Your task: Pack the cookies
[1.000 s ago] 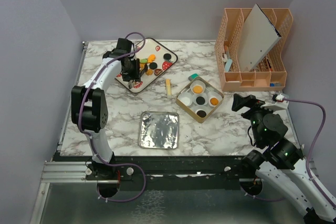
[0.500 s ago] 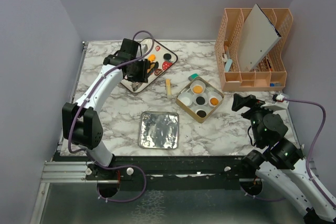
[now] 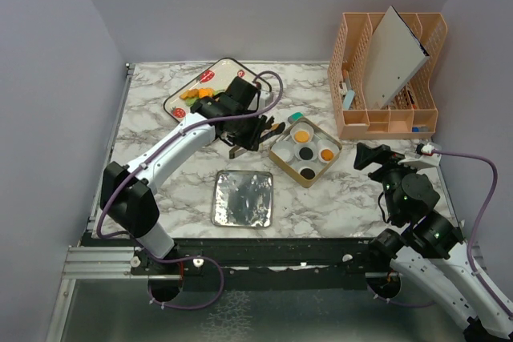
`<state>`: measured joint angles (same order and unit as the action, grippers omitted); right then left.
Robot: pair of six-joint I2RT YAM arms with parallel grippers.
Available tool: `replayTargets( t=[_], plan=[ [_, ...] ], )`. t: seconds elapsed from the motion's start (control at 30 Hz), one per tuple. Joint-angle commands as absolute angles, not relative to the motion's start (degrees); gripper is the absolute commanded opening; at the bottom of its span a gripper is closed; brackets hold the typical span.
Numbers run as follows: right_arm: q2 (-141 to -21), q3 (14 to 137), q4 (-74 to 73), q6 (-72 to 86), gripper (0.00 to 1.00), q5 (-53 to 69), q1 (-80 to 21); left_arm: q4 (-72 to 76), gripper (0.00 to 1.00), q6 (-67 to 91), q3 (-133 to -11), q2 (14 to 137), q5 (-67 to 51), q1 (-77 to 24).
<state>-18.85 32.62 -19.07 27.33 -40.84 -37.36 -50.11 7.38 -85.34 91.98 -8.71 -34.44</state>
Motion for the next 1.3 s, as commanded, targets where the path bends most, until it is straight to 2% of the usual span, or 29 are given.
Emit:
replayTargets(
  t=[0.0,0.7,1.07,1.27],
  plan=[
    [-19.01,33.59,-19.11,26.81,1.0,-40.87,-37.0,-51.97,0.24,6.67,-84.87,90.77,-8.37,-38.26],
    [-18.54,33.16,-19.32,27.08,1.0,-41.13,-37.0,-53.24,0.27,7.11,-86.44,97.58,-3.59,-43.54],
    [-18.62,32.93,-19.25,27.13,1.0,-41.05,-37.01,-53.21,0.44,6.64,-86.91,99.15,-2.8,-44.16],
    [-18.61,33.01,-19.22,27.08,1.0,-40.96,-37.0,-53.24,0.47,6.42,-87.03,98.98,-2.81,-44.3]
  ],
)
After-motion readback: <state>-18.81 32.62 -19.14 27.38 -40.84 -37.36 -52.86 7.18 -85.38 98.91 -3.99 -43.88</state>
